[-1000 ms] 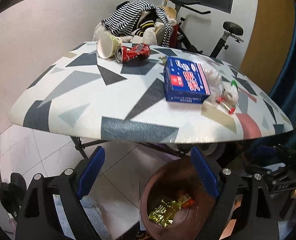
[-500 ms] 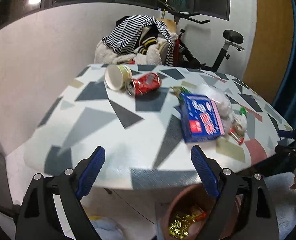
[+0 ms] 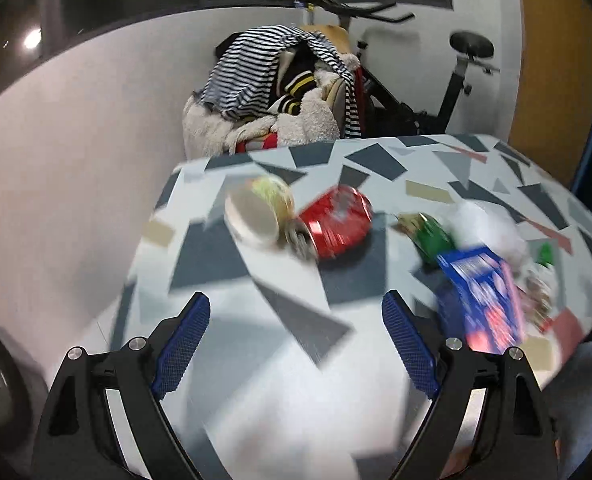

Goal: Collect trash
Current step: 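Raise both tools back to the table and grasp the yogurt cup with the left tool, then lift the yogurt cup with the left tool while the right tool grasps the white plastic bag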

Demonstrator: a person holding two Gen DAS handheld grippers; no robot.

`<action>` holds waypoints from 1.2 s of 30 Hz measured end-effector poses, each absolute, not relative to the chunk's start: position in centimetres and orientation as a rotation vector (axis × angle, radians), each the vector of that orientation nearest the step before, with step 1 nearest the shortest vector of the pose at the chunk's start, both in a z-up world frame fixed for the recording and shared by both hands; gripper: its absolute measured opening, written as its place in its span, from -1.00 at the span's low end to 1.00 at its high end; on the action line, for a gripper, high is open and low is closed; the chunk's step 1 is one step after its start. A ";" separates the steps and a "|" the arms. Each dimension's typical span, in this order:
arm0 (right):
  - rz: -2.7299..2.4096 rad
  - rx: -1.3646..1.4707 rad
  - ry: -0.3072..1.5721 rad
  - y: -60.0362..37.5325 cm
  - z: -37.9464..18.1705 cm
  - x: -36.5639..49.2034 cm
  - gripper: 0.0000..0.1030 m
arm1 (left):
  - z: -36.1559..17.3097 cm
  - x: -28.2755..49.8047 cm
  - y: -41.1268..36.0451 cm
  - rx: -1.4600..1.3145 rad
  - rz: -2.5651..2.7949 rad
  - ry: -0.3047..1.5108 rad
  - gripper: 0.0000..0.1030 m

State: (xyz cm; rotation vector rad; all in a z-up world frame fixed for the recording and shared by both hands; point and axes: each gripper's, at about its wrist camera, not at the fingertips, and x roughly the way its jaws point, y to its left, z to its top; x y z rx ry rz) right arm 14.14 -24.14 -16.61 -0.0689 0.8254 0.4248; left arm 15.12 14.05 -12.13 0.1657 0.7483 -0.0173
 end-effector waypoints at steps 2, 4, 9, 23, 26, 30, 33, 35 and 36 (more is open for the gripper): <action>0.416 -0.065 0.816 -24.2 -16.4 15.1 0.89 | -11.7 18.9 14.9 0.181 -0.033 0.780 0.66; 0.407 -0.056 0.813 -24.4 -16.3 16.3 0.89 | -11.5 23.1 15.6 0.225 -0.060 0.813 0.66; 0.387 -0.039 0.823 -25.0 -16.4 18.8 0.89 | -12.8 31.1 16.9 0.368 -0.097 0.918 0.66; 0.329 -0.049 0.876 -26.2 -18.0 22.3 0.89 | -19.7 38.6 17.7 0.411 -0.221 1.246 0.48; 0.331 -0.051 0.875 -26.1 -18.1 22.3 0.89 | -19.7 37.7 18.3 0.402 -0.222 1.257 0.47; 0.332 -0.041 0.876 -25.9 -18.1 22.2 0.89 | -18.6 35.3 20.1 0.332 -0.169 1.180 0.45; 0.338 -0.029 0.872 -25.6 -17.9 22.2 0.89 | -17.0 33.1 21.5 0.229 -0.125 1.090 0.45; 0.352 -0.012 0.876 -25.3 -17.8 22.4 0.89 | -15.9 31.6 22.1 0.156 -0.117 1.039 0.45; 0.365 0.001 0.879 -25.1 -17.8 22.6 0.89 | -15.2 30.5 22.2 0.121 -0.107 1.002 0.45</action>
